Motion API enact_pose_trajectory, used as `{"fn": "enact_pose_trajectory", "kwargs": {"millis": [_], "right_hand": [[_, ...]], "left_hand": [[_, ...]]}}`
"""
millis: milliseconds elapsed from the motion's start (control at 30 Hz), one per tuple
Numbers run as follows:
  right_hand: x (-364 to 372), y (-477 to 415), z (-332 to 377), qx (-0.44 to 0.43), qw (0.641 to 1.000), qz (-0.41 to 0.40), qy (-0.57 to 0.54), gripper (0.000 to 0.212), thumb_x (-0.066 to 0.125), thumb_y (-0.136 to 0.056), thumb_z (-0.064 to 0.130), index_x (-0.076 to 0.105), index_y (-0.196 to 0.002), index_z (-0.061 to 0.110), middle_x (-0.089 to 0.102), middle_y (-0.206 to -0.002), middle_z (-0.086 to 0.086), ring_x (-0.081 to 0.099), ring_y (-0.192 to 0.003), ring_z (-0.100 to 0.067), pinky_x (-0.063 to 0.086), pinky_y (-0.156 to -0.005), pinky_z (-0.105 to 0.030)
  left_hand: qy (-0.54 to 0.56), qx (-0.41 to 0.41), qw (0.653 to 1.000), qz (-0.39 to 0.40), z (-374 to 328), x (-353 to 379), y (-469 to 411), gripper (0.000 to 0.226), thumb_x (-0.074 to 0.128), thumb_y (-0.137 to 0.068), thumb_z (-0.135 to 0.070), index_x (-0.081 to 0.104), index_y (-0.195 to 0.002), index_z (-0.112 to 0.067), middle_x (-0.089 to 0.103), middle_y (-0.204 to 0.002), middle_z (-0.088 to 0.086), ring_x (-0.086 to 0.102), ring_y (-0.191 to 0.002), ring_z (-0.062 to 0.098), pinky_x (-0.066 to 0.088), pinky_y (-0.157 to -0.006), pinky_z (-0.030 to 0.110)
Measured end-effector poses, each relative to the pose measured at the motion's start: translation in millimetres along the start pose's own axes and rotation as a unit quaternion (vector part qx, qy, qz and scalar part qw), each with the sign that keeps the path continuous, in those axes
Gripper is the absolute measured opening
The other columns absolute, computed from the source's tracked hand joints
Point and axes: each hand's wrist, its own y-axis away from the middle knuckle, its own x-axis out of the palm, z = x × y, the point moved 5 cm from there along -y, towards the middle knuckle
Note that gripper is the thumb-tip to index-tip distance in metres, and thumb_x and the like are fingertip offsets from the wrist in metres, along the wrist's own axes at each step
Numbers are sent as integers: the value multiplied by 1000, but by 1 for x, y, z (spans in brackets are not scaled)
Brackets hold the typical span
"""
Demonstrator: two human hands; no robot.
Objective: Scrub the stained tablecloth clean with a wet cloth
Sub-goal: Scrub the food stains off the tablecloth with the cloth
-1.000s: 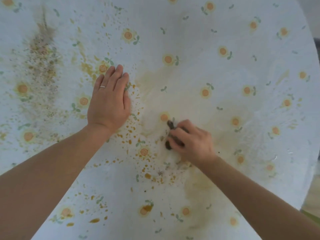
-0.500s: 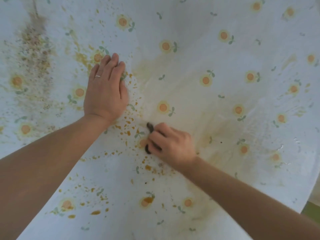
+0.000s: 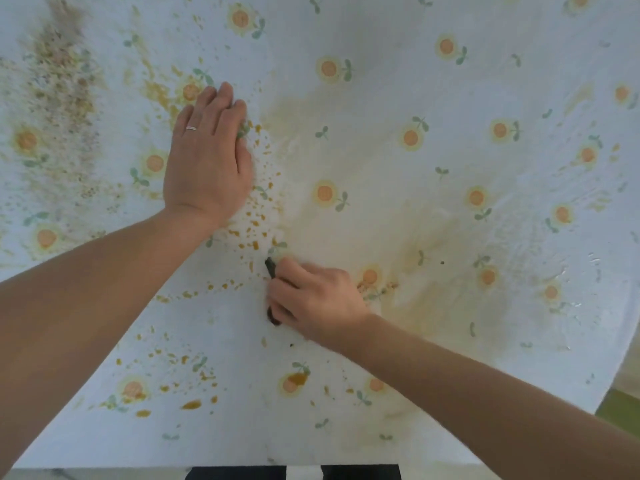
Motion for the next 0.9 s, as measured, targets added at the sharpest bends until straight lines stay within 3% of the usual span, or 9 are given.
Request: {"fn": "enact_pose_trajectory", "kwargs": {"millis": [67,133,233,367,467,567,667,833,900], "right_hand": [[-8,-8,-22,-12,1000,19,18,9,64,-92,25,63,-85,19,58,-91,2,54,-65,-19,50,-48,-35],[-39,-26,-75,94,993,-47,54,12,62,-93,34,64,-89,23,57,-97,3,58,-70,-22,49,-58,-33],[-99,-33,-163,288,940,-137,121,21,54,-95,43,61,-94,23,54,-107,5,57,-78,-18,40,-69,-29],[-102,-7,-169,365,896,-198,158,20,48,-99,31,61,-99,16,54,-116,-1,58,-80,-21,45,-67,-34],[-51,12,-94,311,925,-184,121,14,53,-97,19,63,-99,10,57,-110,-4,55,-84,-23,46,-71,-34],[4,14,-7,112,990,-72,47,6,64,-87,12,66,-91,9,61,-101,-6,51,-78,-26,48,-68,-41],[8,9,6,-28,997,3,69,4,64,-88,15,65,-88,12,61,-95,-6,51,-75,-26,47,-62,-42],[-80,-10,-121,299,942,-101,118,20,49,-101,30,64,-109,19,54,-119,0,58,-99,-24,45,-73,-33],[-91,-3,-135,364,914,-136,114,20,49,-101,29,64,-109,19,53,-120,1,58,-100,-24,46,-73,-33]], "left_hand": [[4,-1,1000,3,0,-1,-1,50,34,-104,-25,43,-150,-7,31,-166,12,22,-156,29,14,-128,49],[4,-1,1000,2,1,-1,0,50,33,-104,-26,43,-150,-7,31,-167,12,22,-156,28,14,-129,48],[-9,3,1000,6,1,0,2,52,29,-105,-27,41,-151,-7,29,-168,12,21,-157,28,15,-129,49],[-11,11,1000,9,0,1,2,51,28,-107,-27,39,-152,-6,27,-168,12,20,-157,29,14,-129,48],[-15,22,1000,11,0,3,7,53,23,-109,-28,35,-155,-6,24,-169,13,17,-158,30,12,-129,48],[-18,15,1000,21,2,8,15,54,21,-110,-29,33,-156,-4,24,-169,15,19,-157,34,14,-128,50],[-26,42,998,40,-8,9,60,54,25,-109,-28,33,-156,-1,26,-167,18,22,-155,39,20,-125,55],[-18,119,989,83,1,7,196,57,31,-106,-27,36,-157,-2,28,-168,15,22,-156,36,24,-124,57],[-16,133,987,91,6,7,219,58,33,-104,-26,37,-157,-3,28,-168,13,22,-157,34,24,-124,56]]}}
